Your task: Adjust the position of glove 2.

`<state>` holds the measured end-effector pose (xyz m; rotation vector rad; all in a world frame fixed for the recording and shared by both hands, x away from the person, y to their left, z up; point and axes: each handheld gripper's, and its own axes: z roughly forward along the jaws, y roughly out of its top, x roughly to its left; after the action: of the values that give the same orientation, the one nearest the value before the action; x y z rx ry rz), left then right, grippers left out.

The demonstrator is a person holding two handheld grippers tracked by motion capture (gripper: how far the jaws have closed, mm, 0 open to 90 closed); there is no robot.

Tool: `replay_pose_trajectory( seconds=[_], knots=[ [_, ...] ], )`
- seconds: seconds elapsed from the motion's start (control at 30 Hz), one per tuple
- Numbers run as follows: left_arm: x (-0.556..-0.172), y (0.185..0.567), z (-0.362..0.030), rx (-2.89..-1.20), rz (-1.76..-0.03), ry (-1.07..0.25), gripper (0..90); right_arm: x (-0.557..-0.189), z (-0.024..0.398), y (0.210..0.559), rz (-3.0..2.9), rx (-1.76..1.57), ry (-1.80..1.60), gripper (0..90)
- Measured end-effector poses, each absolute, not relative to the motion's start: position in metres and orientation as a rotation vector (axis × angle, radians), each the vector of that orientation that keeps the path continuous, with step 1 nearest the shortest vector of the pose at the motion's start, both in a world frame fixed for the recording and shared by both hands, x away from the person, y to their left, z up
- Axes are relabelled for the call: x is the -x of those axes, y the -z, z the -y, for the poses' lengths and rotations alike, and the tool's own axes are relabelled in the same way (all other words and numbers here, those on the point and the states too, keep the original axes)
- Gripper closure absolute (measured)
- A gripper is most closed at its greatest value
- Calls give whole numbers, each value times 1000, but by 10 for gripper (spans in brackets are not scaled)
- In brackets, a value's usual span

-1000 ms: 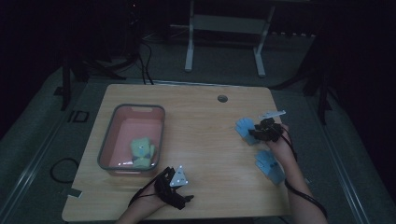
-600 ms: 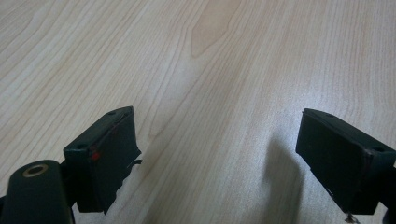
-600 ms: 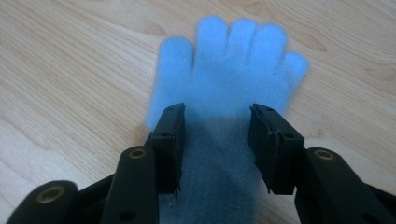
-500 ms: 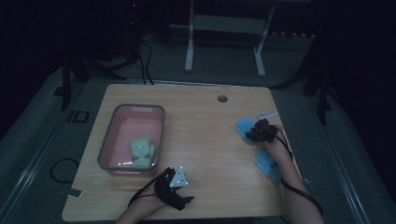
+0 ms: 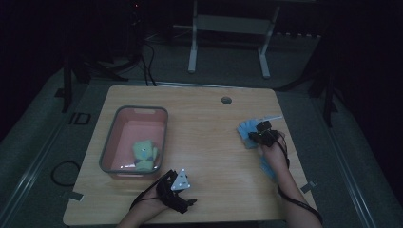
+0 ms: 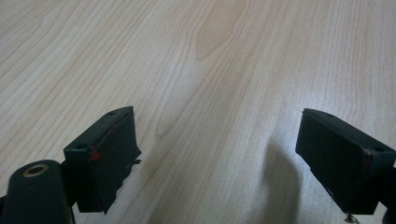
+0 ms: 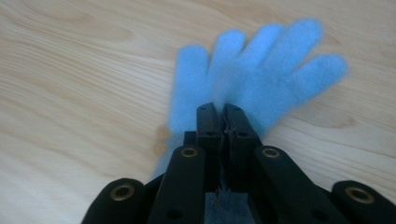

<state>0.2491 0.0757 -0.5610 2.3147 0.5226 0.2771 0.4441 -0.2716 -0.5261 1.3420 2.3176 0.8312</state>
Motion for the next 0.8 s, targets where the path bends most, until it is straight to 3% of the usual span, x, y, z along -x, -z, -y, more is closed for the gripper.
replay_pose_trajectory(
  seconds=[0.4, 0.8],
  knots=[
    [-247, 562, -74, -2319, -516, -282, 131, -388, 218, 465, -2247, -1303, -1044, 870],
    [-246, 560, -73, -2320, -507, -275, 130, -348, 174, 463, -2197, -1340, -1046, 870]
  ],
)
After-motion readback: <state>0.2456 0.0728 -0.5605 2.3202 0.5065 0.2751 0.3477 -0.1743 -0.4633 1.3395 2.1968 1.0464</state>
